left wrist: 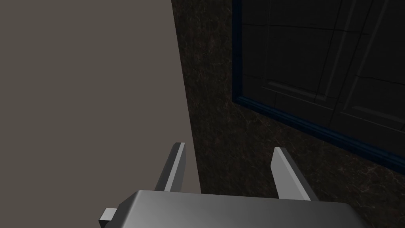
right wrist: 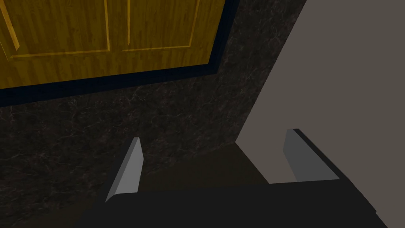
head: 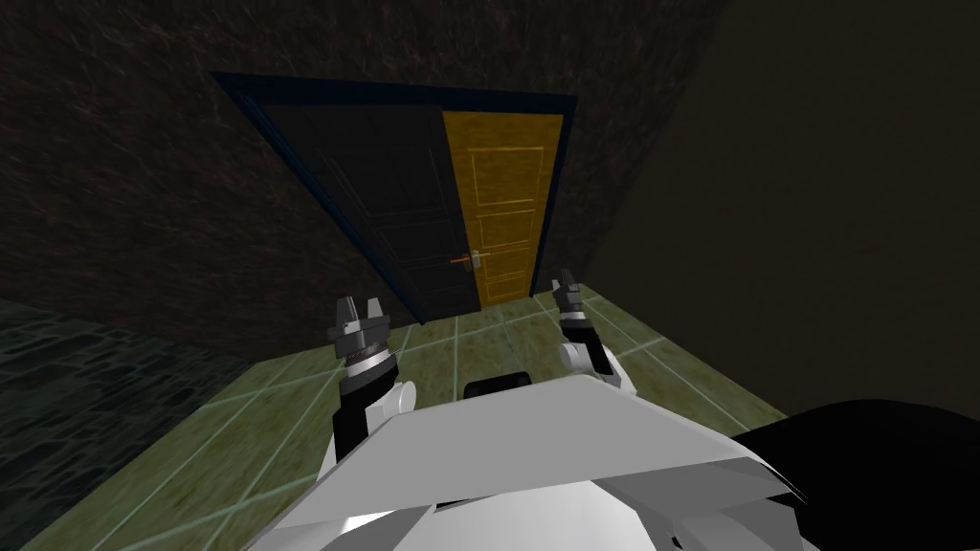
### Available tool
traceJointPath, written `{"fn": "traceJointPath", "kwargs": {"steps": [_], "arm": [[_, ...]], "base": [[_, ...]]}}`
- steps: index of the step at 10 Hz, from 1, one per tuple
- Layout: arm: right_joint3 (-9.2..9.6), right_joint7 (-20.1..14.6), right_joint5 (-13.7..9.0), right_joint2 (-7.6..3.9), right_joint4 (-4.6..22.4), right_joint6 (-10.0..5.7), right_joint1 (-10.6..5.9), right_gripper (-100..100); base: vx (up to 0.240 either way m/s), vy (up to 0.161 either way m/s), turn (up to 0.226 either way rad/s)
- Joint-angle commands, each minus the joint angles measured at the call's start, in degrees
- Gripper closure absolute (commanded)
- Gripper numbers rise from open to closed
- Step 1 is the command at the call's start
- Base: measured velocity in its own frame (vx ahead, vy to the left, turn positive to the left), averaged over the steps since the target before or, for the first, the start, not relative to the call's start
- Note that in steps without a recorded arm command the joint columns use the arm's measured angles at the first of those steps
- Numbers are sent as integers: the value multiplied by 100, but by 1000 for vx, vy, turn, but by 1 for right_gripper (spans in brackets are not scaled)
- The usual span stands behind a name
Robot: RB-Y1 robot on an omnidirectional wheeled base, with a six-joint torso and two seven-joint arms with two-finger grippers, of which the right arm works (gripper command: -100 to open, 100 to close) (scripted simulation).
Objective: Pull the door open
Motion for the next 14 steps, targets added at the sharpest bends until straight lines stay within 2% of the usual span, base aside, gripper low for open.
{"fn": "traceJointPath", "kwargs": {"steps": [1,4,6,7,14], "arm": [[-42,-90,76,-32,175,62,-83,-100],[-192,-308,233,-129,687,155,-349,-100],[-254,-400,299,-162,900,194,-460,-100],[-317,-492,365,-193,1116,233,-573,-100],[-540,-821,601,-270,1885,372,-975,-100]], "base": [[165,51,103],[167,60,107],[122,31,79],[127,38,154],[118,35,80]]}}
